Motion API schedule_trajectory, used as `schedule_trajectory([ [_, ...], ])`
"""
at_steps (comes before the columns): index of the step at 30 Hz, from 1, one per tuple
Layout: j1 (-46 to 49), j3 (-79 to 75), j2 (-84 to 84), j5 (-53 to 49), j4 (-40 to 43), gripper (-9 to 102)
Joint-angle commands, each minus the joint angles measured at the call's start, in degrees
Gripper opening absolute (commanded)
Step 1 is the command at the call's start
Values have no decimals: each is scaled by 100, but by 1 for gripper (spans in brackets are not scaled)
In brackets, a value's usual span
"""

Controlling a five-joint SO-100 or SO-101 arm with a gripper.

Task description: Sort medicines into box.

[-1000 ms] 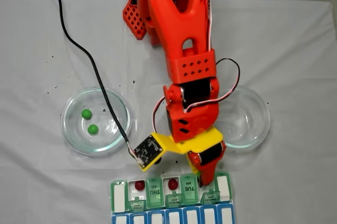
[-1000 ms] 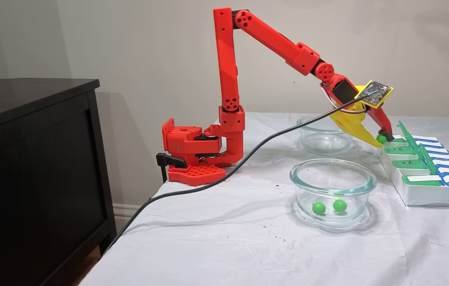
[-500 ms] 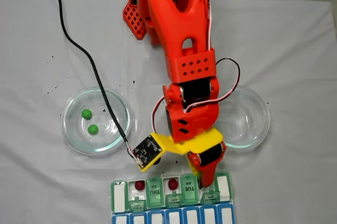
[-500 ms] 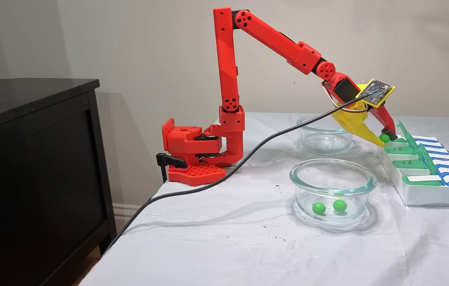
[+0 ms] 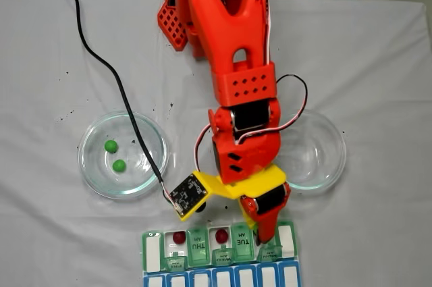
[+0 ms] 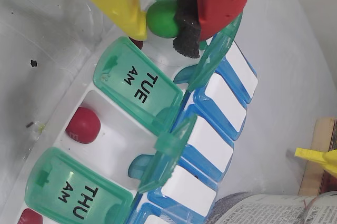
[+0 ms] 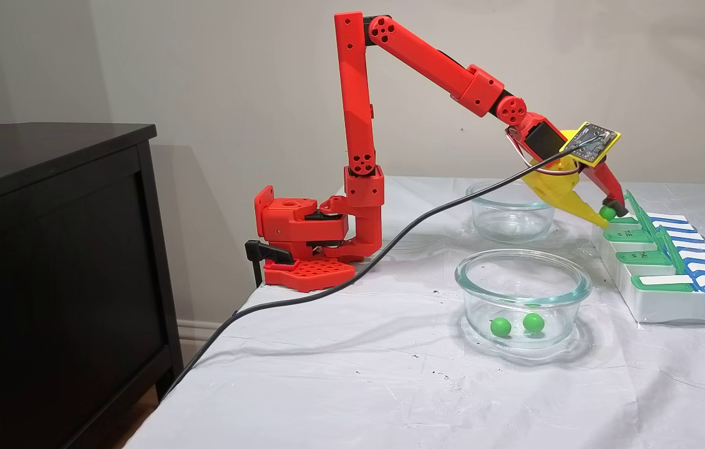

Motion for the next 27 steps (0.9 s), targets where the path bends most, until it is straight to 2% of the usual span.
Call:
schedule_trajectory([
  [1,-44,-264,536,-141,-237,0],
  [5,-105,35,624,-264,-554,1],
  [9,-176,343,773,-387,-756,8],
  [11,-211,431,853,-422,-729,9],
  [18,-264,448,870,-387,-492,22],
  [27,-220,404,914,-378,-387,23],
])
